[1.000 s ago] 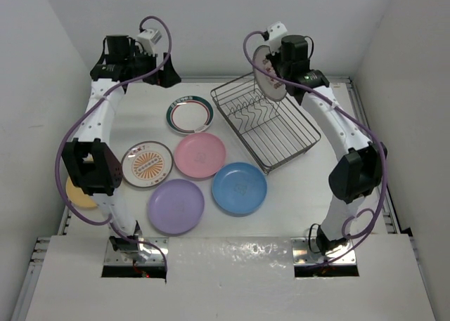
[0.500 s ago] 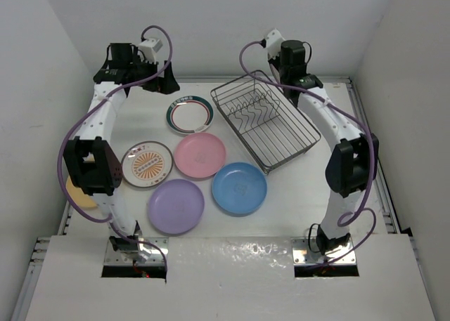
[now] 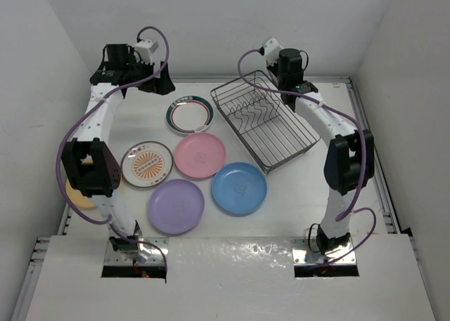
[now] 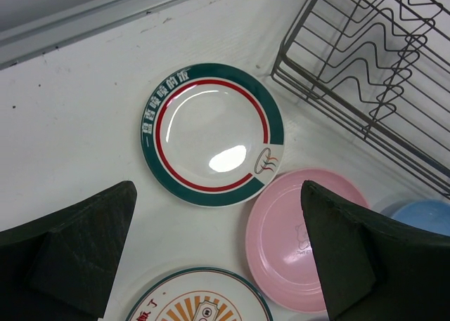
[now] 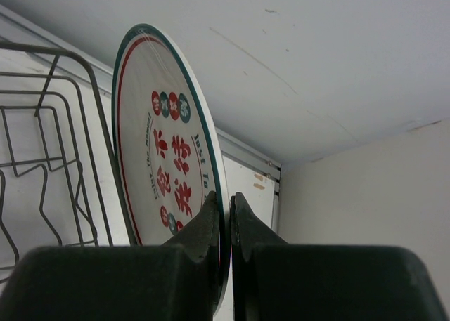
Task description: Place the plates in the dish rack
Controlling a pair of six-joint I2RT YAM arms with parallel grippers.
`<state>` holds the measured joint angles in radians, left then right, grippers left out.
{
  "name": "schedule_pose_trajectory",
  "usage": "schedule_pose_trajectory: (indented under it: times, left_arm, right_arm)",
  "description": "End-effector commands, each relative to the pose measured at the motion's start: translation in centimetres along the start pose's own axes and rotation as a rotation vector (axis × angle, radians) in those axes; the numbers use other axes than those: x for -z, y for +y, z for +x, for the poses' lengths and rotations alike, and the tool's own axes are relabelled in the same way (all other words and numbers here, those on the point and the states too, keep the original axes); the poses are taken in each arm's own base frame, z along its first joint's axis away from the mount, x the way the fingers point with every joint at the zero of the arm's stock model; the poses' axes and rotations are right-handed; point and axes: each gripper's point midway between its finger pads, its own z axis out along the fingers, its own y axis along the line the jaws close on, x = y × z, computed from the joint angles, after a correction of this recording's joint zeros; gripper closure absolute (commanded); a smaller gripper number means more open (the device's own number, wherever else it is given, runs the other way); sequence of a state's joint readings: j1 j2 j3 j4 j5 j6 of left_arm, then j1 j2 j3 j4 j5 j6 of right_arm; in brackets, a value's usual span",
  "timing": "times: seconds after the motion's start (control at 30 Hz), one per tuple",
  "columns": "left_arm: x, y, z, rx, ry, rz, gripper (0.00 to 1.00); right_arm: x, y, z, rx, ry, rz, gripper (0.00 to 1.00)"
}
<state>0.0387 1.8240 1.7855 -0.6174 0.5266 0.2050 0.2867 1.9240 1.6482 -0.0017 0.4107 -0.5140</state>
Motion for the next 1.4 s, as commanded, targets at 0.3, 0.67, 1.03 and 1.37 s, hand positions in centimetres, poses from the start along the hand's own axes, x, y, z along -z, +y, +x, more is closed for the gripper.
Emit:
schedule_pose_trajectory:
  times: [0.3,0.67,1.03,1.37]
  left_arm:
    - [1.5,0.0,-2.1,-0.027,-0.073,-0.007,0.0]
    - [1.6,0.2,-1.9,-0.029,-0.069,-0.012,0.0]
    - [1.7,0.6,-1.2,-0.022,-0.053,-0.019,0.0]
    - [1.7,1.1,-0.3,0.0,-0.045,-0.033,0.0]
  right_arm:
    - [4.9,-8.1,-6.8,-0.078,-0.208,0.222,1.0]
    - [4.3,-4.4,-6.2,-0.11,-0.208,0.088,1.0]
    - [1.6,-1.8,-4.4,-0.033,-0.146,0.047,1.0]
    - [0.5,0.1,-1.3,0.037,-0.066,0.055,1.0]
